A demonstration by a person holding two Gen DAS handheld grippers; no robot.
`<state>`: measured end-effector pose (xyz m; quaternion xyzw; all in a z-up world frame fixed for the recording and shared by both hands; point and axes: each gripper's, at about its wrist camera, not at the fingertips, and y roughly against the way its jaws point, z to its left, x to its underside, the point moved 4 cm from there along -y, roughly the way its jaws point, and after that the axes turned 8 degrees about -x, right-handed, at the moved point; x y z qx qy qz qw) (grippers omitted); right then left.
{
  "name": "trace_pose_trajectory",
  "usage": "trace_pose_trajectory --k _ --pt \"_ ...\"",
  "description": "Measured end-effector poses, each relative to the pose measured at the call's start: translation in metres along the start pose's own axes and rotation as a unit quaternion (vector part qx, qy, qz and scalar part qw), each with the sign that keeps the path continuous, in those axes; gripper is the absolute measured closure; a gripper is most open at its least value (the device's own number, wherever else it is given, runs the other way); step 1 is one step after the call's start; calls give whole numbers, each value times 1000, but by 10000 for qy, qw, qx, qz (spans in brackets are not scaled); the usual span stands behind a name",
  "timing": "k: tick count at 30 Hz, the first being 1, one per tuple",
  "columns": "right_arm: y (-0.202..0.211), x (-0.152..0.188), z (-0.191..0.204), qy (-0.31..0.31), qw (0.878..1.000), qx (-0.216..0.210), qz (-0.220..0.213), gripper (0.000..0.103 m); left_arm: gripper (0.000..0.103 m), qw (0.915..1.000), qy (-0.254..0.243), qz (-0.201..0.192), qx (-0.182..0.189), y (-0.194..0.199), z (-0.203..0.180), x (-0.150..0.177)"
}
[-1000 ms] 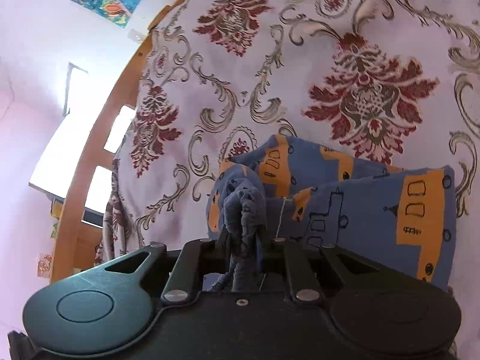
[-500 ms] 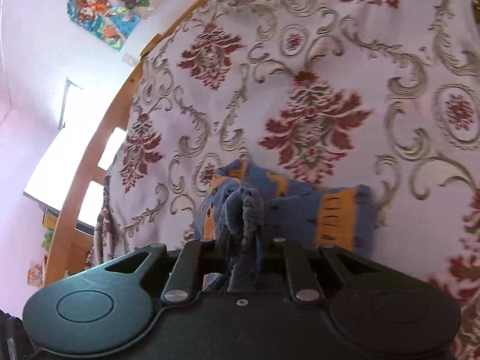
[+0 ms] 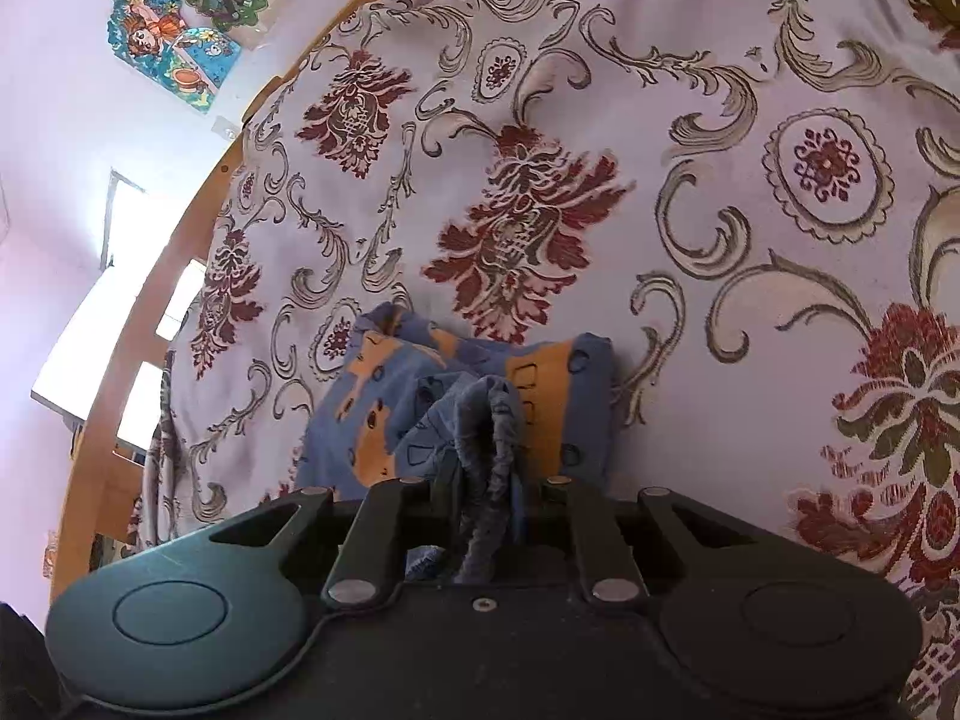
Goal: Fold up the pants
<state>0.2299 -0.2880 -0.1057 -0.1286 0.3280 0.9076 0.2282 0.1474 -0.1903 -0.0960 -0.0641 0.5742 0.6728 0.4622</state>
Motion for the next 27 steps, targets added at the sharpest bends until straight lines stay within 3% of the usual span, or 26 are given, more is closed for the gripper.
trace_pose_trajectory --k 9,12,14,16,18,21,24,27 --pt "-3 7 -6 119 9998 87 -118 84 81 9999 19 121 53 -8 -1 5" --pt "-3 8 -6 174 9996 193 -136 77 74 9998 23 153 111 -8 -1 5" --pt "0 8 -7 192 9993 283 -171 73 64 9997 26 161 183 -6 0 4" --pt "4 9 -6 196 9989 341 -239 58 39 9995 57 170 251 -2 5 5" --pt "11 9 -6 227 9982 443 -325 36 31 9993 61 151 324 4 14 7" --pt "24 11 -2 260 9969 547 -501 16 15 9994 99 139 313 15 36 15" --pt "35 17 5 326 9946 652 -737 1 3 9991 311 83 288 27 70 23" --pt "45 27 17 400 9899 862 -1056 1 0 9977 576 115 351 34 107 29"
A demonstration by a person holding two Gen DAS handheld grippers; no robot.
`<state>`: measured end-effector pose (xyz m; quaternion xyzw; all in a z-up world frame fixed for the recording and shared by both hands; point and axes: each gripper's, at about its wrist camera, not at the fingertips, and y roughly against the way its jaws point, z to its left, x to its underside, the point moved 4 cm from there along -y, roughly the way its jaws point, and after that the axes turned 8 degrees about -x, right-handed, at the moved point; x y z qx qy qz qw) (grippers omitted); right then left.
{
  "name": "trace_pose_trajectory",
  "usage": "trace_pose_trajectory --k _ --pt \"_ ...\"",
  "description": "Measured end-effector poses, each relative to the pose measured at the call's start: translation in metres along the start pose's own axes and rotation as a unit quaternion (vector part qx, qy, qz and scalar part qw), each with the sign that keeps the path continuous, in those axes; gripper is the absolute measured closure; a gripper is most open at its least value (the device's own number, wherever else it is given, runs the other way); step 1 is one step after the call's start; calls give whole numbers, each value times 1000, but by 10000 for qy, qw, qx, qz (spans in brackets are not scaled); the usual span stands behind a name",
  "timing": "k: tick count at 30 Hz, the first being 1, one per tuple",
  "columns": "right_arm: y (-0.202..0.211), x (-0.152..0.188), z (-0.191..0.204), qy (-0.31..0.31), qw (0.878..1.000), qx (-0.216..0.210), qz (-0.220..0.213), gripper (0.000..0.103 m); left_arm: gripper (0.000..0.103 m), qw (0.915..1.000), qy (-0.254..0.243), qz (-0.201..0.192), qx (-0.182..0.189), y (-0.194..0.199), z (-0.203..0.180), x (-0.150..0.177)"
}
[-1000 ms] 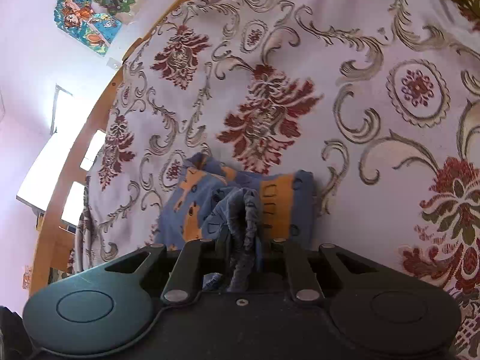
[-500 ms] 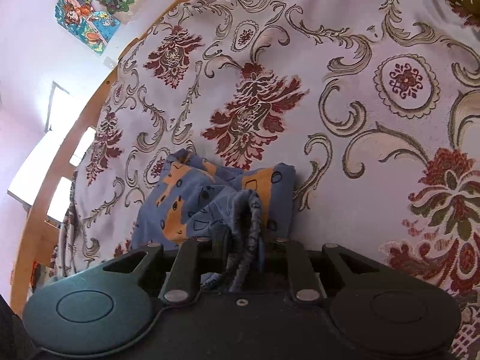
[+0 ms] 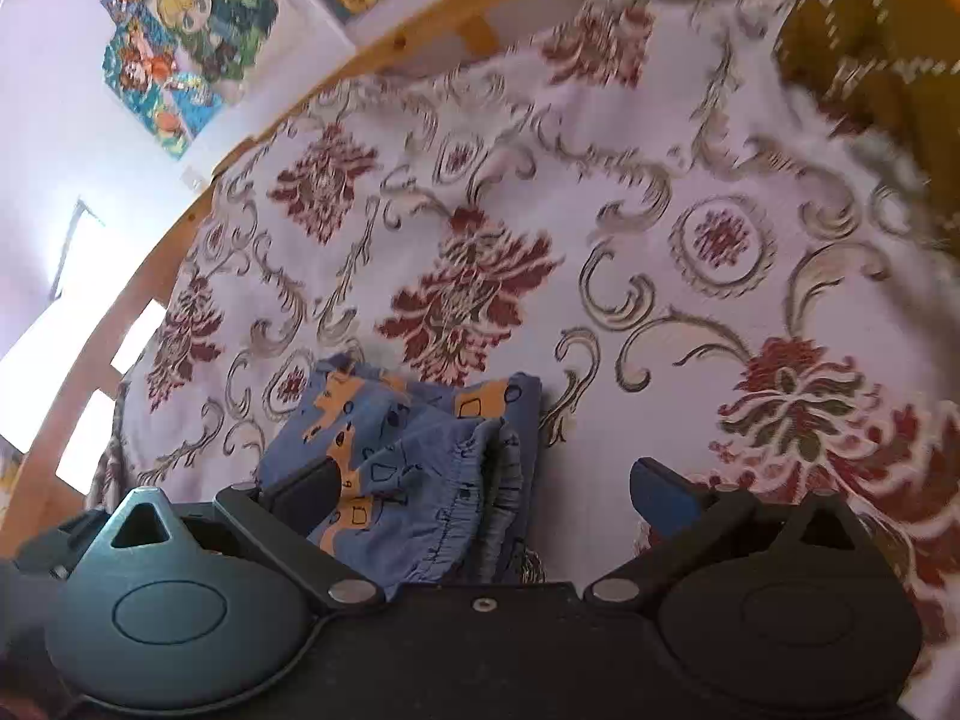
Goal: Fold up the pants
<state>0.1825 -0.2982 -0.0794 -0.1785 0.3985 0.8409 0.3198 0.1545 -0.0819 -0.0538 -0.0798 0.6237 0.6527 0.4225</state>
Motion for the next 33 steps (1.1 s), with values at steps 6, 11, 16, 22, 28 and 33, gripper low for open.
trace_pose_trajectory --k 6,11,16,22,28,33 --pt "20 29 35 596 9927 889 -564 1 0 9962 803 321 50 0 84 -1" --pt "21 68 52 944 9777 1671 -851 1 0 9881 1222 933 -82 -45 133 -6" --pt "3 80 41 1064 9678 2199 -601 1 0 9773 1949 809 162 -89 146 -25" --pt "-20 52 30 1231 9647 2180 -814 1 0 9759 2110 546 141 -131 129 -35" --pt "-36 54 20 1241 9654 2184 -707 1 0 9836 1650 331 -648 -141 121 -27" --pt "-34 54 12 1097 9638 2360 -587 1 0 9834 1548 370 -871 -148 121 -23"
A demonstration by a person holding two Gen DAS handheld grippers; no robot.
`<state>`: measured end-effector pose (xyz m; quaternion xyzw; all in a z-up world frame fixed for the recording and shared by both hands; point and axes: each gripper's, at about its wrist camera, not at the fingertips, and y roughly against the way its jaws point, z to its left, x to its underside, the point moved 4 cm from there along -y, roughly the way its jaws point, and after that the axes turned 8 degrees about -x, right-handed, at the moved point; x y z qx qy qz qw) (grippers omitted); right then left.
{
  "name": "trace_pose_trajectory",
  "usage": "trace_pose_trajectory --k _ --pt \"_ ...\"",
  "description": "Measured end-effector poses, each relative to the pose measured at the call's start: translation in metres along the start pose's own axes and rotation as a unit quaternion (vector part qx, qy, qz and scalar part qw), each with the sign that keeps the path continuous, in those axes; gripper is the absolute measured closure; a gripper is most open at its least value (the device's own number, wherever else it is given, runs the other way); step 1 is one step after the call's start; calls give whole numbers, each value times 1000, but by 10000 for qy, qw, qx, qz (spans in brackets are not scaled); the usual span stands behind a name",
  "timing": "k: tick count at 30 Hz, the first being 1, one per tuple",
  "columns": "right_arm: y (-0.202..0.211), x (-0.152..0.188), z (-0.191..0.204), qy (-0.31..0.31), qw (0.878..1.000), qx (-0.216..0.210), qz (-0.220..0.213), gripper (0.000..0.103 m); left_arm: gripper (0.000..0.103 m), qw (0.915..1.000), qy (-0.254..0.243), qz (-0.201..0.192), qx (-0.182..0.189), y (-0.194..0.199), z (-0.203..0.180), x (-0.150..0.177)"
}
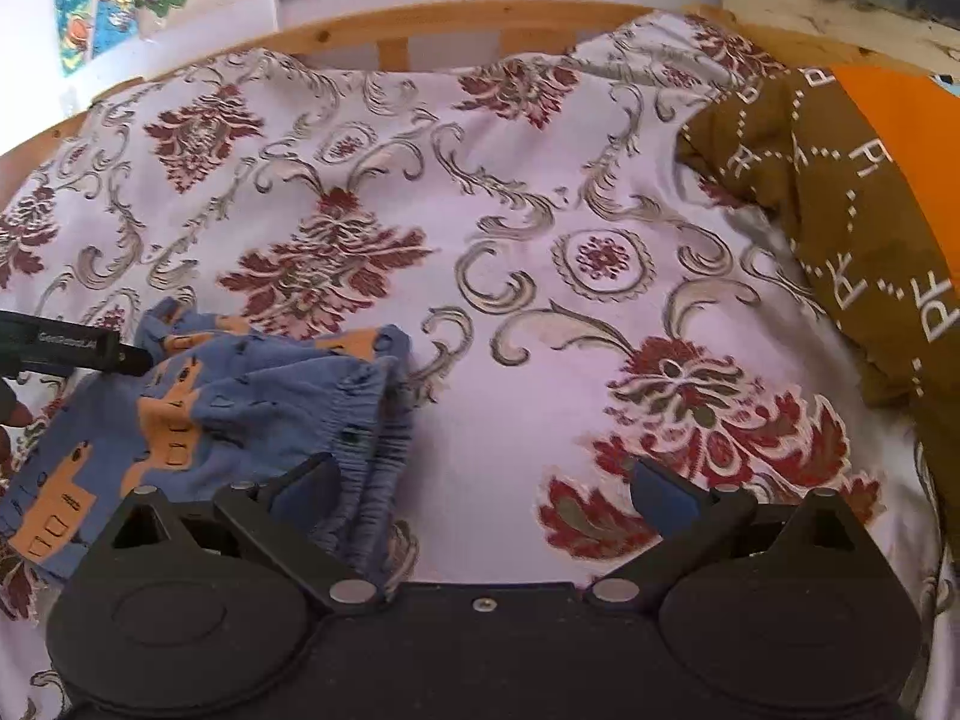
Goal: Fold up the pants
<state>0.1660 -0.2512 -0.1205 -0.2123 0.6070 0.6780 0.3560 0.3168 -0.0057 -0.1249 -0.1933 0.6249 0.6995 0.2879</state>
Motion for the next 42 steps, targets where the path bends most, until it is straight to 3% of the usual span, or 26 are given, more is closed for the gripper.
trace_pose_trajectory --k 5,11,15,21,25,27,37,42 --pt "21 0 -1 249 9991 100 -324 1 0 9999 83 34 -87 6 7 -3" --pt "32 3 5 -13 9982 -522 -311 1 0 9996 201 -31 -214 29 26 1" --pt "32 7 16 67 9975 -702 -102 1 0 9994 -46 275 -205 46 31 12" --pt "20 27 24 225 9970 -517 536 1 0 9973 -258 589 -342 64 26 34" --pt "26 29 26 328 9970 -452 545 1 0 9917 -325 1217 -254 56 23 47" --pt "28 31 24 352 9969 -401 584 1 0 9900 -307 1342 -309 53 25 50" --pt "39 33 17 169 9975 -524 447 1 0 9897 -128 1410 -228 54 31 52" --pt "46 27 17 252 9971 -680 250 1 0 9925 -141 1205 -163 61 29 47"
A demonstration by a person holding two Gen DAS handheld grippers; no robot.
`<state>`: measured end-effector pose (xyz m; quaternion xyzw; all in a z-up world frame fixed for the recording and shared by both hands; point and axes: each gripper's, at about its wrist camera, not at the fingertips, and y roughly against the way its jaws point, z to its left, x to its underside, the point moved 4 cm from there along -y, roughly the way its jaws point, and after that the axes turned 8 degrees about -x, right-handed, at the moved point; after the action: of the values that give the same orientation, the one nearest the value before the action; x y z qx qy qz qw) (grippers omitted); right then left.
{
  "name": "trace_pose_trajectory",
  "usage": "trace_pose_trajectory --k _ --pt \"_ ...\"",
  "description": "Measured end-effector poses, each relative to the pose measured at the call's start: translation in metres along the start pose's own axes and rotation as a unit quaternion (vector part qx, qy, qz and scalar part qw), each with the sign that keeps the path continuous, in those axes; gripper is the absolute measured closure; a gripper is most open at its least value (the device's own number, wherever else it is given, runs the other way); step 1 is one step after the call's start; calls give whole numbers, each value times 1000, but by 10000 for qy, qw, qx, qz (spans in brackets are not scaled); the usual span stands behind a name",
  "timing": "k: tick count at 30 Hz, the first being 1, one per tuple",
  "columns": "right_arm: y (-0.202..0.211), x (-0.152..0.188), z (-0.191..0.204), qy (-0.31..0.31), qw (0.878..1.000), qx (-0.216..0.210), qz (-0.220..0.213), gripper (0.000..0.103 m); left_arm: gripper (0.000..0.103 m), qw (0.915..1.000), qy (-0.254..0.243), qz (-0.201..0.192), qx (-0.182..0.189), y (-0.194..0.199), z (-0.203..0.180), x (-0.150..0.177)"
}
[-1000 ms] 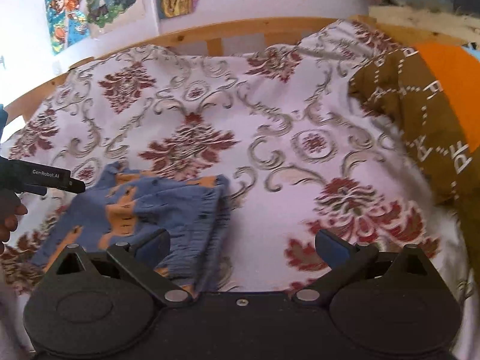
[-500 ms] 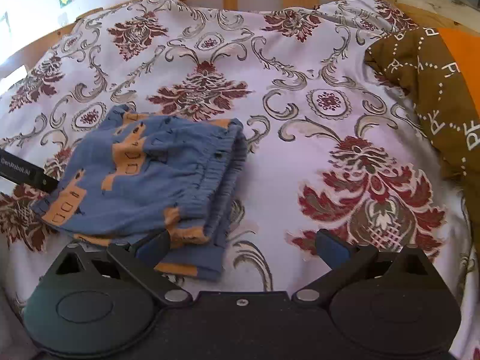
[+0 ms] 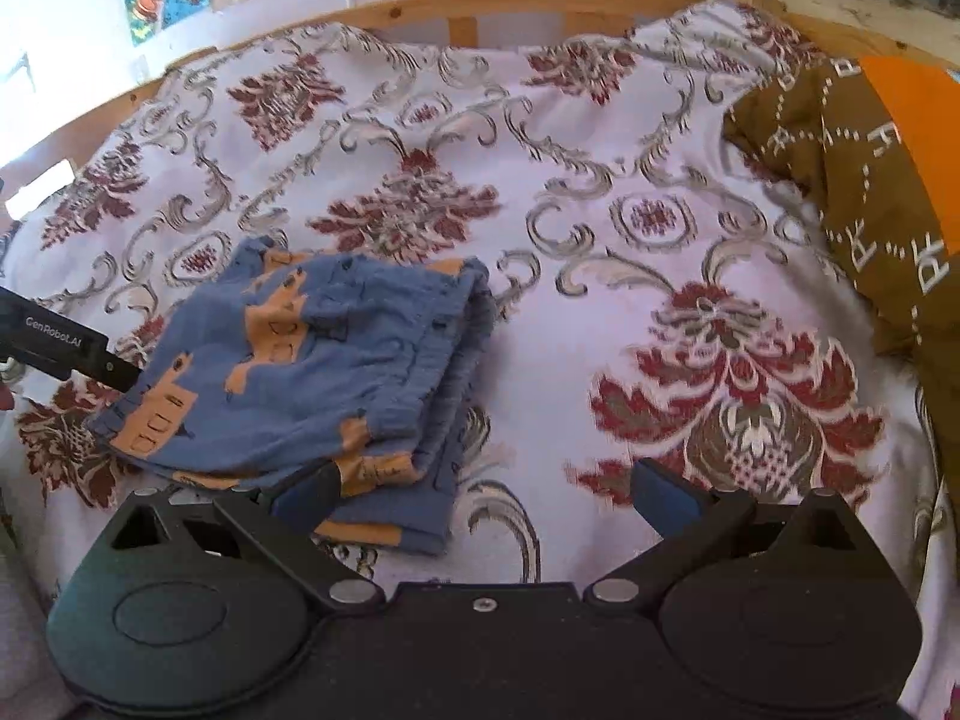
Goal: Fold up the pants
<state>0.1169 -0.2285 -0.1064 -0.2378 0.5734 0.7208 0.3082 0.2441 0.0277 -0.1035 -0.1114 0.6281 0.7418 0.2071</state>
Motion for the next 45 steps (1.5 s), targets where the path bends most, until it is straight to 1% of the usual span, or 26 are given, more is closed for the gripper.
trace_pose_trajectory --k 2,5,7,9,10,12,13,16,19,21,23,25,29,30,31,33,34,36,37,39,43,44,45 --pt "3 -8 -1 51 9997 -209 -105 1 0 9996 80 -221 150 7 2 -3" --pt "1 -26 -7 99 9977 -657 -120 1 0 9968 254 -463 604 15 5 -8" --pt "-3 -38 -13 40 9930 -1181 -73 1 0 9933 360 -502 981 16 7 -11" --pt "-11 -46 -20 -21 9844 -1759 64 1 0 9882 483 -482 1372 14 8 -15" --pt "-17 -50 -24 -87 9781 -2069 195 1 0 9855 539 -463 1544 12 7 -18" --pt "-30 -52 -31 -238 9653 -2565 436 1 0 9819 562 -460 1751 7 3 -24" --pt "-37 -53 -35 -326 9600 -2728 538 1 0 9808 519 -480 1816 4 1 -27" --pt "-53 -53 -46 -586 9503 -2981 679 1 0 9788 332 -463 1967 -6 -9 -32" --pt "-62 -51 -56 -873 9423 -3173 619 1 0 9745 219 -331 2206 -16 -20 -30" --pt "-68 -52 -62 -1105 9344 -3343 543 1 0 9725 186 -283 2303 -22 -23 -30" --pt "-72 -54 -68 -1243 9282 -3470 502 1 0 9713 207 -274 2352 -27 -24 -31" --pt "-75 -55 -71 -1320 9246 -3540 490 4 0 9686 319 -256 2453 -30 -20 -32" --pt "-76 -54 -71 -1225 9314 -3395 476 22 0 9616 666 -227 2651 -34 -11 -33" --pt "-76 -52 -71 -1208 9330 -3358 463 28 0 9612 671 -229 2665 -35 -11 -32" --pt "-76 -51 -71 -1213 9335 -3344 455 30 0 9615 652 -226 2661 -35 -11 -32" --pt "-77 -48 -70 -1228 9344 -3311 466 42 0 9618 627 -227 2654 -35 -12 -33" --pt "-77 -47 -70 -1218 9360 -3270 455 44 0 9619 619 -232 2652 -35 -12 -33" --pt "-78 -44 -69 -1256 9368 -3236 443 54 0 9617 617 -232 2659 -35 -11 -32" --pt "-79 -43 -69 -1304 9363 -3231 442 56 0 9616 621 -229 2663 -35 -11 -32" --pt "-79 -41 -69 -1360 9372 -3186 410 64 0 9615 622 -212 2667 -35 -10 -32" --pt "-79 -39 -70 -1478 9366 -3160 332 69 2 9622 588 -149 2656 -36 -10 -32" --pt "-79 -38 -69 -1480 9367 -3157 311 70 2 9625 582 -137 2645 -36 -10 -32" --pt "-78 -38 -69 -1482 9369 -3153 291 71 6 9632 577 -122 2623 -36 -9 -32"
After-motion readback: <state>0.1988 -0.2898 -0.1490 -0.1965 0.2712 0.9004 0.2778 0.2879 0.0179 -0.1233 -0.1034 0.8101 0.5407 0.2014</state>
